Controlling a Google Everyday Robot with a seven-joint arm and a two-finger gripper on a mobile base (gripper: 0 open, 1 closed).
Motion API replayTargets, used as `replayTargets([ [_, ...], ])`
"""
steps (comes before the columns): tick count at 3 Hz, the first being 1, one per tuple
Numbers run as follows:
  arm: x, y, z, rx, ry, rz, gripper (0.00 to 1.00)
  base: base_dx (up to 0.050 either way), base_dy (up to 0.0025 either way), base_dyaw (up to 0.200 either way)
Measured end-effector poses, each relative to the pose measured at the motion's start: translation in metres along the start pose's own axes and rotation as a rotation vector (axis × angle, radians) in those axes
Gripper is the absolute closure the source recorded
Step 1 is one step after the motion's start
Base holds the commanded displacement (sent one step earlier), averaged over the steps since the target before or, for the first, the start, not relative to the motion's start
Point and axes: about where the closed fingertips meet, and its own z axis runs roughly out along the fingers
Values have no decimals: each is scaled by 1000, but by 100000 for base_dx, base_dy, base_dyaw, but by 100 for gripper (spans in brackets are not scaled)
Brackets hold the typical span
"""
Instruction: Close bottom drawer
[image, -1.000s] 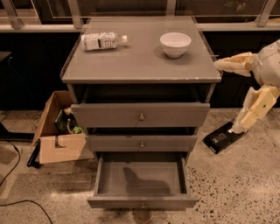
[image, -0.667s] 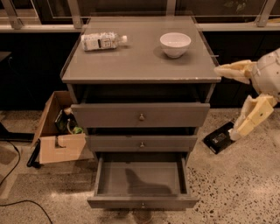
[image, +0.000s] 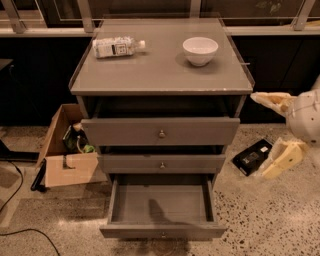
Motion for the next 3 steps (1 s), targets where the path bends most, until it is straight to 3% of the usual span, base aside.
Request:
replayTargets([
  [1, 19, 19, 4, 54, 51, 41, 0, 0, 0, 0],
  [2, 18, 19, 4, 54, 51, 42, 0, 0, 0, 0],
  [3, 17, 22, 7, 91, 35, 31, 0, 0, 0, 0],
])
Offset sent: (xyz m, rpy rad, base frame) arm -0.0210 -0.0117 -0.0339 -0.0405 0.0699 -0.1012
